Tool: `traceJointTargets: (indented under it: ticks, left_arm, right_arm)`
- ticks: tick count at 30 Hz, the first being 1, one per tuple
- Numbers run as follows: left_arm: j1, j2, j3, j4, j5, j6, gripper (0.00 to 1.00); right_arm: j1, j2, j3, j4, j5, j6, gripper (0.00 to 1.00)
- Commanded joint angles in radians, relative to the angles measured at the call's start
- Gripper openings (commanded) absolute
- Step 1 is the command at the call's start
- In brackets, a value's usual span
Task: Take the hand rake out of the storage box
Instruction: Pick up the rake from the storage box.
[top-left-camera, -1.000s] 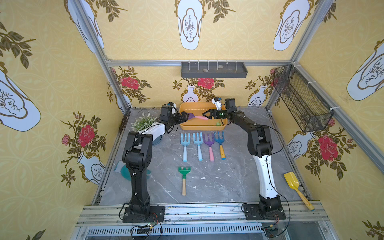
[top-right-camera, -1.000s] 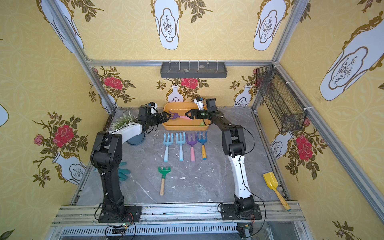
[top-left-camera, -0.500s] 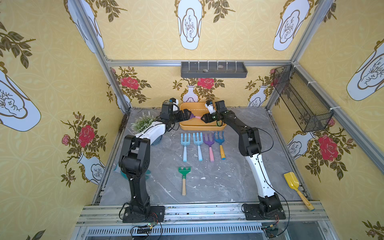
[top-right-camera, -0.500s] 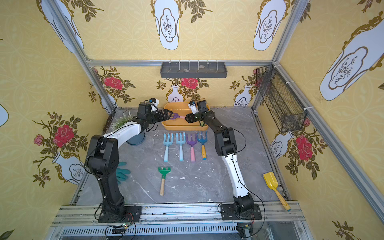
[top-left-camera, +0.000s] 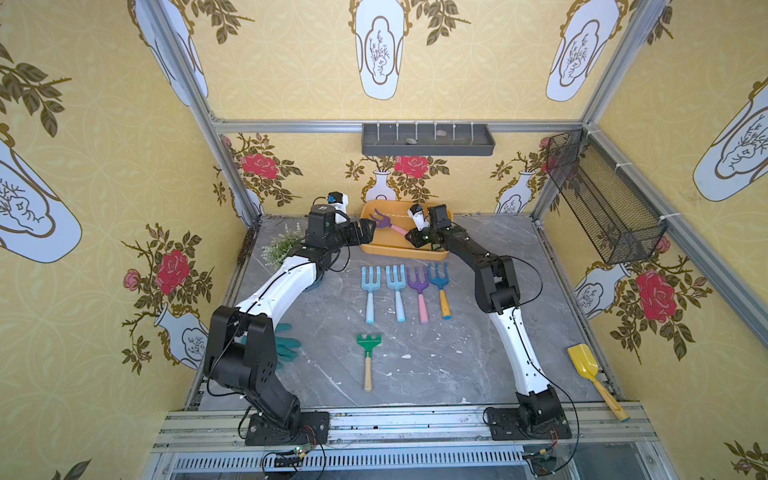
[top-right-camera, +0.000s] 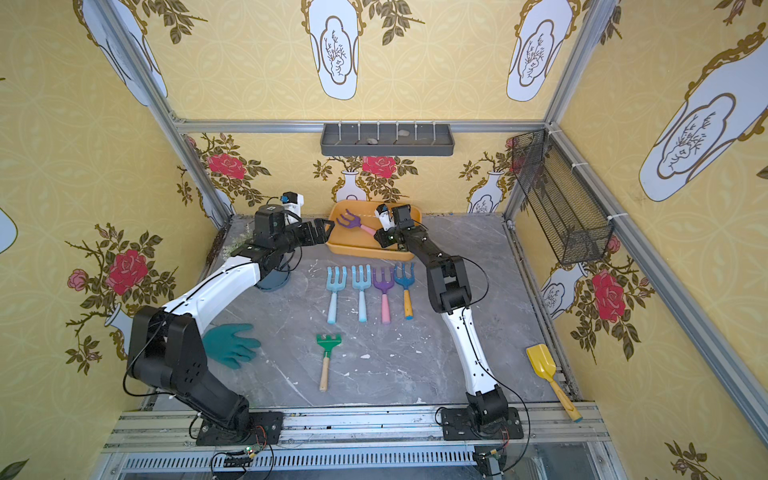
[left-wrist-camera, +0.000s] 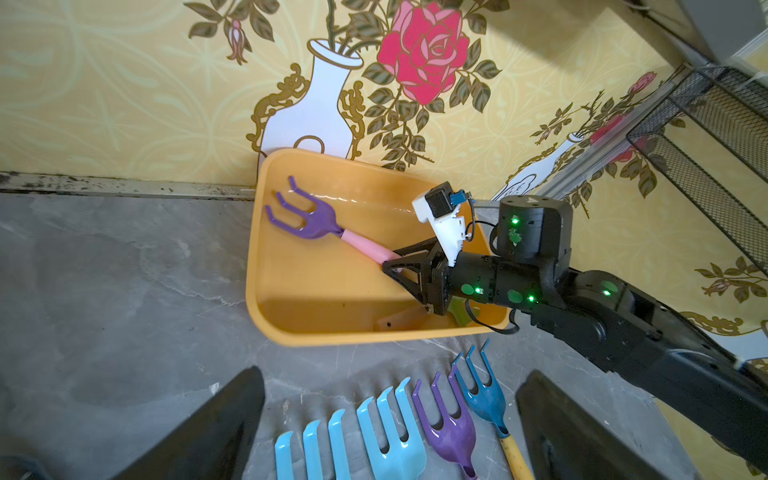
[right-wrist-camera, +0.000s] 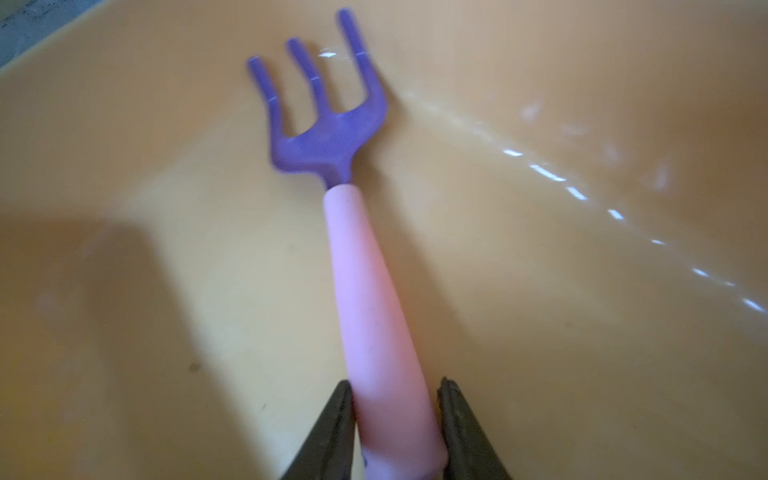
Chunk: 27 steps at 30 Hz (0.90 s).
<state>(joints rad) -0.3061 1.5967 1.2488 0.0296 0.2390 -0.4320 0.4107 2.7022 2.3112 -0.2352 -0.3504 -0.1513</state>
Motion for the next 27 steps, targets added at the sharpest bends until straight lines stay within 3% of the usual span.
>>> traceJointTargets:
  ticks: [1, 10, 19, 22, 27]
  left_arm:
    - [0.0, -0.069, -0.061, 0.02, -0.028, 0.022, 1.0]
    - [0.0, -0.267, -0.209, 0.008, -0.066, 0.032, 1.0]
    - [0.001, -0.351, -0.286, -0.019, -0.086, 0.033, 1.0]
    - [0.001, -0.354, -0.298, -0.033, -0.084, 0.037, 1.0]
    - [0.001, -0.403, -0.325, -0.085, -0.098, 0.062, 1.0]
  right_arm:
    - [-0.001, -0.018, -0.027, 0.026, 0.059, -0.013, 0.27]
    - [0.0, -0.163, -0.208, 0.137, 0.042, -0.09, 0.16]
    - [0.023, -0.299, -0.365, 0.166, 0.022, -0.129, 0.0]
    - [0.025, -0.374, -0.435, 0.2, 0.034, -0.067, 0.0]
    - [0.038, -0.578, -0.671, 0.347, 0.117, 0.175, 0.0]
